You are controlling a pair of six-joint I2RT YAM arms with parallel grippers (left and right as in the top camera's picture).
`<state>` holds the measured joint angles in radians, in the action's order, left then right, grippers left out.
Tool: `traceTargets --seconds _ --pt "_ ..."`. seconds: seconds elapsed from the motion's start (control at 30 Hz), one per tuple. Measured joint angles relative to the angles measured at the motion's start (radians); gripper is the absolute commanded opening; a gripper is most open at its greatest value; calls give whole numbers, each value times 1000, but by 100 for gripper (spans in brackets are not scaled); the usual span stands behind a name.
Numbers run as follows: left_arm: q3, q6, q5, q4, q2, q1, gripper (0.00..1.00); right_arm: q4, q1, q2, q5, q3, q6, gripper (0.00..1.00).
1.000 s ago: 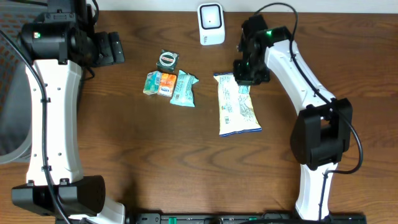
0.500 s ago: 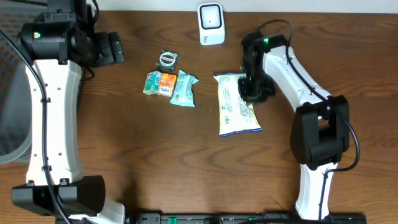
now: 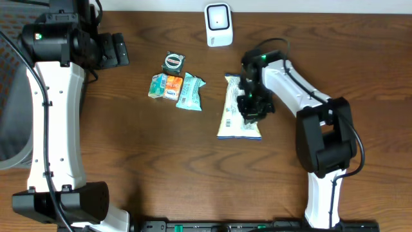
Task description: Scan the item barcode
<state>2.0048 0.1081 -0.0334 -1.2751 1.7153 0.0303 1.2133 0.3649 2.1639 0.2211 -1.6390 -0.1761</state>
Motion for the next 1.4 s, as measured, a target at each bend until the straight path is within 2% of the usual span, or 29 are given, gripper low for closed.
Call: traceTargets --seconds 0.13,0.33,0.57,1.03,1.4 --pt "0 0 0 0 0 0 98 -31 16 0 7 0 -2 6" --pt "0 0 0 0 0 0 98 13 -7 0 -23 -23 -7 8" --pt "0 0 0 0 0 0 98 53 -69 0 -53 -157 -11 7" --pt "0 0 0 0 0 0 98 -227 -72 0 -155 -156 -10 13" --pt "0 0 0 0 0 0 98 -541 -66 0 -192 19 -10 11"
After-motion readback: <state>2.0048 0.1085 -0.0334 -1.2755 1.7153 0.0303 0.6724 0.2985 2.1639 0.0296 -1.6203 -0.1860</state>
